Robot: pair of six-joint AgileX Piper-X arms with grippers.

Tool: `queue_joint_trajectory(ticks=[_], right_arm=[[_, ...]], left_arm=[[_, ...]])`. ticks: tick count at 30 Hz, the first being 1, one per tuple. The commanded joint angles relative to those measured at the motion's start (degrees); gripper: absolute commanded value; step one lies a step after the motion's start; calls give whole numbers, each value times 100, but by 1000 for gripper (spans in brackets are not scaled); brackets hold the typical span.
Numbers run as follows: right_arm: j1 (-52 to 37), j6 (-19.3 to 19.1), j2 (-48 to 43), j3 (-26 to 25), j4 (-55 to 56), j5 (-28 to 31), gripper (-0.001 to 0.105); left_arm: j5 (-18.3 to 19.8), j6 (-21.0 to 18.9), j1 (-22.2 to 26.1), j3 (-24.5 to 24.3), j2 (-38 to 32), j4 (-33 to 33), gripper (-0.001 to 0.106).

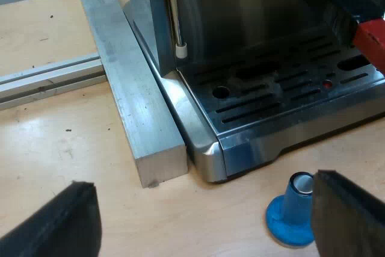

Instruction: Put the handle in the coffee machine

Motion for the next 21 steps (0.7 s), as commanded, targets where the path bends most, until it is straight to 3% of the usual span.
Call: queue_joint_trajectory(ticks=[1, 21], right_arm=[[-14, -32, -256, -33, -62, -33, 71], [-14, -32, -256, -33, -62, 0, 71]], left_arm=[[-44, 1, -23, -21, -785, -63, 73], [-44, 161, -194, 7, -785, -115, 73]])
